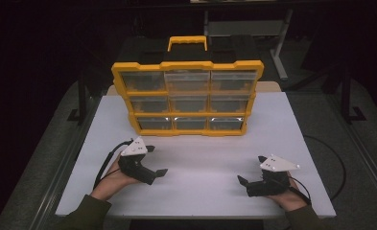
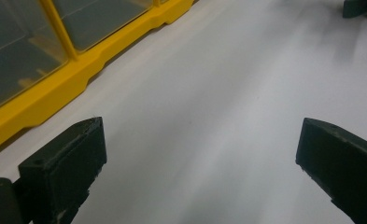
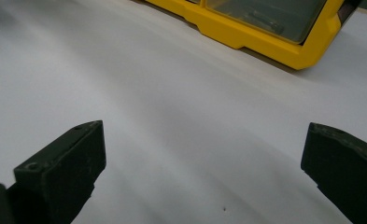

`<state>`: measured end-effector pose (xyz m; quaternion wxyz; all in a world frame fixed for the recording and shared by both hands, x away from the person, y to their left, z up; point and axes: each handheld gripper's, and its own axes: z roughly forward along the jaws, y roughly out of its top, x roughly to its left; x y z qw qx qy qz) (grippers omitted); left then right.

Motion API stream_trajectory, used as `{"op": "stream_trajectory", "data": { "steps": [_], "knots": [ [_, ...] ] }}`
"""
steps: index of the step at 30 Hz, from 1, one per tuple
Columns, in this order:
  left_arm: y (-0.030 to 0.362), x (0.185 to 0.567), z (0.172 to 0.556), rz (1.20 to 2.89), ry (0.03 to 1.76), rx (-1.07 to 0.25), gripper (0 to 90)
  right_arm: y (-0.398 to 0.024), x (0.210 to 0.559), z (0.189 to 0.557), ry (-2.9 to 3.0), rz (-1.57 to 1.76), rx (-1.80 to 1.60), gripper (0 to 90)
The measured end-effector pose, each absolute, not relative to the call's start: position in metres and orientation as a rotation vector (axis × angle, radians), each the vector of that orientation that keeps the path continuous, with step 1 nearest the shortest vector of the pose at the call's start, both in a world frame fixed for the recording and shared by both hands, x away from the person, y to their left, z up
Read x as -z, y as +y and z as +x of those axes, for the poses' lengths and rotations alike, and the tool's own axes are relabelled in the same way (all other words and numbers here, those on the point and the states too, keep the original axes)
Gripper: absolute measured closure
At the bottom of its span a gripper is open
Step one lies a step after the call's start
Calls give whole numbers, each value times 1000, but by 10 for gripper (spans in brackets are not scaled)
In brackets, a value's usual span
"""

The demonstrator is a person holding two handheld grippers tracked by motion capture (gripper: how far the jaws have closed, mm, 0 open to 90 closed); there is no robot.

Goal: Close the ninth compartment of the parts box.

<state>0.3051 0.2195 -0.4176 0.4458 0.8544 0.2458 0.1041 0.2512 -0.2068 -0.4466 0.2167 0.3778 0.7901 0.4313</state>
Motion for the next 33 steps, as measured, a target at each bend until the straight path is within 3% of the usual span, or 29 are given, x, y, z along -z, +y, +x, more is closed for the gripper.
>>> {"op": "stream_trajectory", "data": {
  "steps": [22, 33],
  "knots": [
    [265, 441, 286, 2134, 674, -305, 16, -207, 447, 250, 2188, 1054, -1194, 0],
    [265, 447, 288, 2140, 675, -307, 16, -208, 448, 250, 2193, 1061, -1188, 0]
  ]
}}
